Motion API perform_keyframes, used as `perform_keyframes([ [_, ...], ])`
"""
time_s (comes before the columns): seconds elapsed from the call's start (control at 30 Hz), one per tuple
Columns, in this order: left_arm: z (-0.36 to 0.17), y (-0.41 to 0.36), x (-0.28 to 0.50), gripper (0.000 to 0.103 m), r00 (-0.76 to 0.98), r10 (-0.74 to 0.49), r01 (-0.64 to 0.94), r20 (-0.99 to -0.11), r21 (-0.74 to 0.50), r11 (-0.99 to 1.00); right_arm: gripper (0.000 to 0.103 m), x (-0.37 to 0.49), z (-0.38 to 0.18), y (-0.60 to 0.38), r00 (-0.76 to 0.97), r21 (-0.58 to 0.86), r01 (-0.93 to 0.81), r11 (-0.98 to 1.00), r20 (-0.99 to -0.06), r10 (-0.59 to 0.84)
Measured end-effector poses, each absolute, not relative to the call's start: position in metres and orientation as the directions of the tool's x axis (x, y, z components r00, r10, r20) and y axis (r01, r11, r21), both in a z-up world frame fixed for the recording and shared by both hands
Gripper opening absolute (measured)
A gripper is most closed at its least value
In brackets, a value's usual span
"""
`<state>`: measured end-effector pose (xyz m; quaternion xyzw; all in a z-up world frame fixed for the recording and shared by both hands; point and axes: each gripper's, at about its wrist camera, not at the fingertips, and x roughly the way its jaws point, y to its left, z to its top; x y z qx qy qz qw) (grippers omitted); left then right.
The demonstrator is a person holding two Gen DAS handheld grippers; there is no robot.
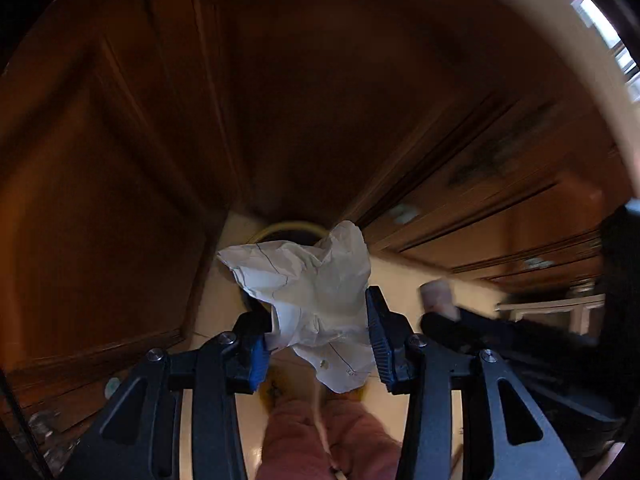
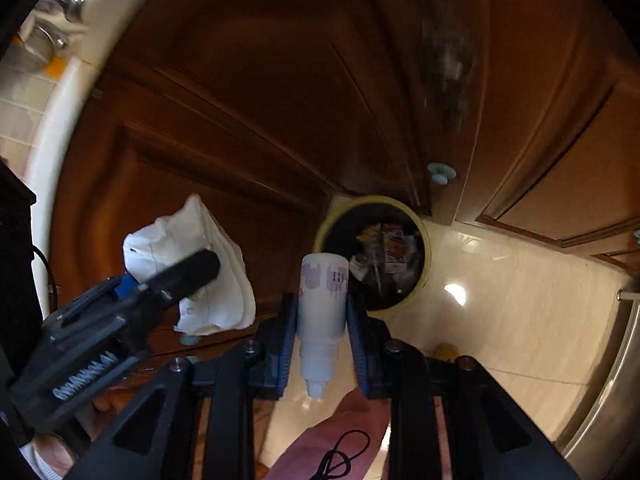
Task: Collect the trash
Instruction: 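Carry the tissue and white bottle down over the black bin, then open both tools to drop the tissue and bottle into the bin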
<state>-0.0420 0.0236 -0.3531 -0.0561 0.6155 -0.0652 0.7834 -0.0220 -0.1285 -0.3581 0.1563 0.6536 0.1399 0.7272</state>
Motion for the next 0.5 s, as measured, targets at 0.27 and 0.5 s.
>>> perform_keyframes([
  [0.27, -0.469, 0.036, -0.033, 0.045, 0.189, -0.146, 0.003, -0.971, -0.148, 0.989, 0.026, 0.004, -0.453, -0.112, 0.093, 0.358, -0.031, 0.933, -0.929, 0.359],
  [0.5, -0.518, 0.039, -0.015, 0.066, 0.167, -0.133, 0.026, -0.977, -0.13, 0.991, 0.056, 0.023, -0.5, -0.106, 0.097, 0.309, -0.035, 0.951, -0.946, 0.31],
])
